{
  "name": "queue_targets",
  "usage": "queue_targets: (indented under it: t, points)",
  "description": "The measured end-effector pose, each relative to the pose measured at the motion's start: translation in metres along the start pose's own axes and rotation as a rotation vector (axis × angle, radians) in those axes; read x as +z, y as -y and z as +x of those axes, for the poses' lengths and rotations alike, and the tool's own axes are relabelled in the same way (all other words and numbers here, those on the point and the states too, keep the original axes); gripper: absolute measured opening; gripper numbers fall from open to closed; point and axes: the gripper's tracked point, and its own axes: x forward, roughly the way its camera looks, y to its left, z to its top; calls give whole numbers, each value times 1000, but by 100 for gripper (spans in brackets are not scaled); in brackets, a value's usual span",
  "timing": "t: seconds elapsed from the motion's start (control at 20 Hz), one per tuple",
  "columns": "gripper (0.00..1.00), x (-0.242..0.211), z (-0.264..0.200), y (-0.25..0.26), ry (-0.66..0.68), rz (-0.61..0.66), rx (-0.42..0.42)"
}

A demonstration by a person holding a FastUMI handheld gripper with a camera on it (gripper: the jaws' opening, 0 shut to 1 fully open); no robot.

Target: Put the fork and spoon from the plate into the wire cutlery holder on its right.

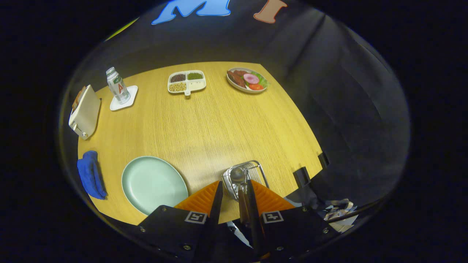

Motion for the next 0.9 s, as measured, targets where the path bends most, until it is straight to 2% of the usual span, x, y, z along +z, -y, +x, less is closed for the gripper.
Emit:
queue_targets:
  t: [0.15,0.4,0.65,0.9]
  points:
    - [40,38,-20,4,183,0,3]
    - [40,110,-90,18,526,81,25]
    - [40,147,-143,49,714,204,23]
    - [40,168,-182,77,857,256,-34]
